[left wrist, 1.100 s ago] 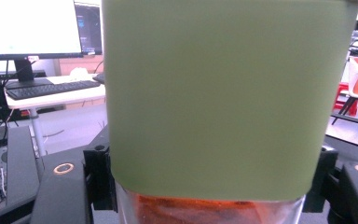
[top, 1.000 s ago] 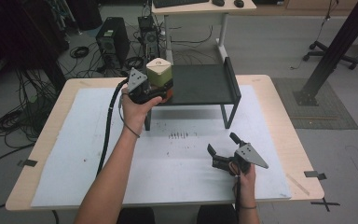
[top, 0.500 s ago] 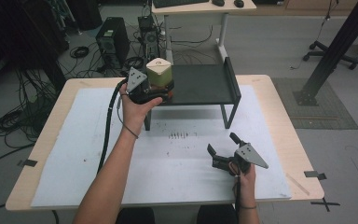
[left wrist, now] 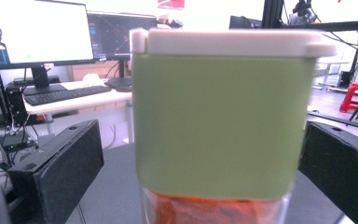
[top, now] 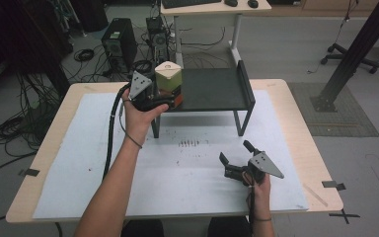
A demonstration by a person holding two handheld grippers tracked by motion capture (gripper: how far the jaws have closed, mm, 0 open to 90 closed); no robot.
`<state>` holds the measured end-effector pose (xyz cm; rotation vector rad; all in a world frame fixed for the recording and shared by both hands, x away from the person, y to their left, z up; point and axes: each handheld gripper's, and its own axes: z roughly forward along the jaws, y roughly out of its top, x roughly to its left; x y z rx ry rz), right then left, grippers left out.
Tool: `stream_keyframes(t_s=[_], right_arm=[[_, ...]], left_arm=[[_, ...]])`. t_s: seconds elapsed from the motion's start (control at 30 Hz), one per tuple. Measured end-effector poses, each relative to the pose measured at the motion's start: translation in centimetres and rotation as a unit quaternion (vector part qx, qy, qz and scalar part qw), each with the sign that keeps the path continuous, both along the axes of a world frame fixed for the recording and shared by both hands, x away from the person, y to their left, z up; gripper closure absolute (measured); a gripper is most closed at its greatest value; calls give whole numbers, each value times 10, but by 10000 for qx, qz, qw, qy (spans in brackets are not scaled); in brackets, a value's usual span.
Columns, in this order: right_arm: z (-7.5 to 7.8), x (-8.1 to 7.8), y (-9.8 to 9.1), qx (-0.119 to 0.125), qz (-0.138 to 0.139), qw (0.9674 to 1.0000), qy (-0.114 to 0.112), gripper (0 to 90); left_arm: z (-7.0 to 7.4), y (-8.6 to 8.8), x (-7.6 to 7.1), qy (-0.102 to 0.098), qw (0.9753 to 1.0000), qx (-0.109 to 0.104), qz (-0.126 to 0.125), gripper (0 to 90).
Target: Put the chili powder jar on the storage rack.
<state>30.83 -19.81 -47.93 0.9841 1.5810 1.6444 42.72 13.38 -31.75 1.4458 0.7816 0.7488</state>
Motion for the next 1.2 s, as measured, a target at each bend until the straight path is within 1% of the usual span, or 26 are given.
stream_keyframes(t_s=[0.1,0.13,0.2,0.33,0.43,0.47,0.5,0.57,0.6,0.63,0.7,0.77,0.8,0.83,0.93,1.03,1.1,1.17,1.2], right_arm=[[0,0,0,-19,-1,10000,6,0],[0,0,0,-21,-3,10000,7,0],[0,0,0,-24,-3,10000,8,0],[0,0,1,-44,-13,10000,6,0],[0,0,1,-69,-13,10000,-9,0],[0,0,1,-69,-13,10000,-9,0],[0,0,1,-56,-12,10000,-1,0],[0,0,1,-39,-21,10000,-1,0],[0,0,1,-39,-21,10000,-1,0],[0,0,1,-57,-39,10000,-3,0],[0,0,1,-62,-33,10000,-4,0],[0,0,0,-17,-29,10000,15,0],[0,0,0,9,-46,10000,19,0],[0,0,0,5,-49,10000,23,0],[0,0,1,-63,-42,10000,35,0],[0,1,0,-15,-37,9999,112,0],[0,1,0,5,-65,9999,107,0],[0,1,1,-24,-80,9999,79,0],[0,1,1,-24,-80,9999,79,0]], left_arm=[[2,4,-8,-36,10000,-36,10,2],[2,4,-8,-36,10000,-36,10,2],[4,8,-17,-75,9999,-70,35,2],[6,15,-33,-142,9999,-62,65,2],[6,22,-45,-184,9998,-73,72,2],[6,22,-45,-184,9998,-73,72,2],[5,26,-52,-201,9997,-76,80,2],[3,31,-61,-211,9997,-100,91,2],[3,31,-61,-211,9997,-100,91,2],[1,36,-68,-218,9997,-81,100,2],[-3,41,-75,-220,9997,-94,94,2],[-7,46,-84,-199,9997,-123,114,2],[-7,46,-84,-199,9997,-123,114,2],[-11,51,-92,-210,9996,-151,103,2],[-17,58,-105,-160,9996,-194,112,2],[-26,63,-117,-149,9997,-184,111,2],[-34,66,-124,-148,9997,-174,100,2],[-43,69,-130,-119,9997,-215,59,2],[-43,69,-130,-119,9997,-215,59,2]])
